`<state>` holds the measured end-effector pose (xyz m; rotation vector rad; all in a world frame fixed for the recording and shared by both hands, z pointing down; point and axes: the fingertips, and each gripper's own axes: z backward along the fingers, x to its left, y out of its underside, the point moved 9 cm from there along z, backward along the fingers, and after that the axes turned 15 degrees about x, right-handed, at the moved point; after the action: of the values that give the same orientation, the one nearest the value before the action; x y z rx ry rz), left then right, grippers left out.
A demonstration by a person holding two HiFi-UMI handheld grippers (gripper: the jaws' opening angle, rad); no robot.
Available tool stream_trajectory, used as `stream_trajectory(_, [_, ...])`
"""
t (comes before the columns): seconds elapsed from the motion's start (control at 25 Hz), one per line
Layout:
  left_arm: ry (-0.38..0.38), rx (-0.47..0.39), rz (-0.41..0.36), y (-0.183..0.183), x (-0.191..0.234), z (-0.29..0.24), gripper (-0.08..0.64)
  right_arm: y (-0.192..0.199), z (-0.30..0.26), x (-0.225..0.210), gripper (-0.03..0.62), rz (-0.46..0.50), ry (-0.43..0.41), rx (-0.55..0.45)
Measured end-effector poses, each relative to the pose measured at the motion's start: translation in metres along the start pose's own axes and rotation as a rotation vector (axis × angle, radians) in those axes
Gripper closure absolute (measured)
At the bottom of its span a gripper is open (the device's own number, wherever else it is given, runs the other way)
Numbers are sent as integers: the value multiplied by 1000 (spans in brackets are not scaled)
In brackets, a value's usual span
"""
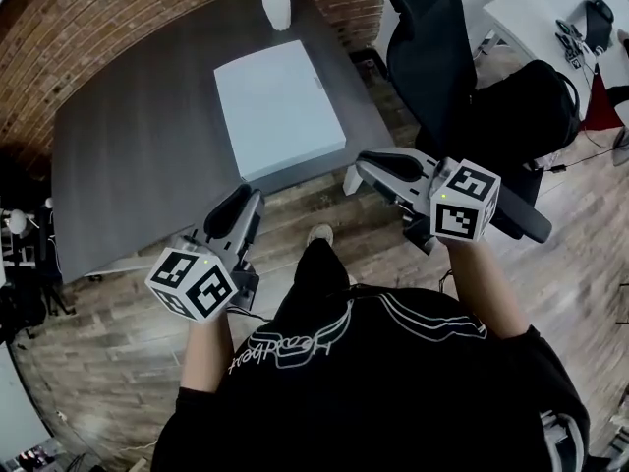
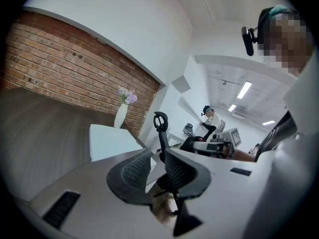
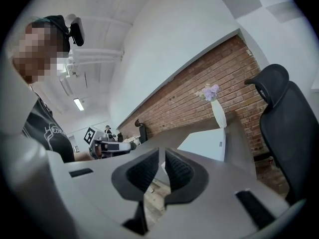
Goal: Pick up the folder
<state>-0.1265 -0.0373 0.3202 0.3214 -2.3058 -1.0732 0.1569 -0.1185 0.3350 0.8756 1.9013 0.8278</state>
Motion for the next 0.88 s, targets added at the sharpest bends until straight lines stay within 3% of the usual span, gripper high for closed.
stream_trajectory(0.24, [-38,70,104,1,57,-19,456,-6,-39,-41,512,-83,-8,43])
stream_trajectory(0.48, [-46,140,190,5,109,-45,396,-5,-73,-88,462,-154,39,79])
stream_trajectory(0.88, [-69,255,273,17,166,-89,380,17,-116,-145,448,-244,111,169])
